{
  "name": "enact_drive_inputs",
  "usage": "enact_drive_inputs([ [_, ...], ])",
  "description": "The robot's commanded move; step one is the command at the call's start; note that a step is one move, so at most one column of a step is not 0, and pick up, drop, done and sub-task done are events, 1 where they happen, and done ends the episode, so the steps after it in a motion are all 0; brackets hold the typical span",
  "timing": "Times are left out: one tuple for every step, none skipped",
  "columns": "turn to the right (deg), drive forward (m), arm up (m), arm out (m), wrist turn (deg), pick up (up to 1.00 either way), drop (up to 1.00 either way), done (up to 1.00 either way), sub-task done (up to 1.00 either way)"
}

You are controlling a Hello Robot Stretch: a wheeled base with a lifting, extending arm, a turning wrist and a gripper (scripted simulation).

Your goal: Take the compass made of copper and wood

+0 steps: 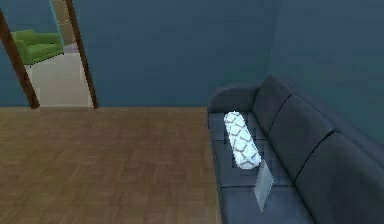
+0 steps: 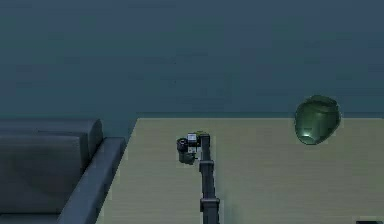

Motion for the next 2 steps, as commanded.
enact_drive_inputs([
  [0.0, 0.00, 0.10, 0.00, 0.0, 0.00, 0.00, 0.00, 0.00],
  [0.0, 0.00, 0.00, 0.00, 0.0, 0.00, 0.00, 1.00, 0.00],
])
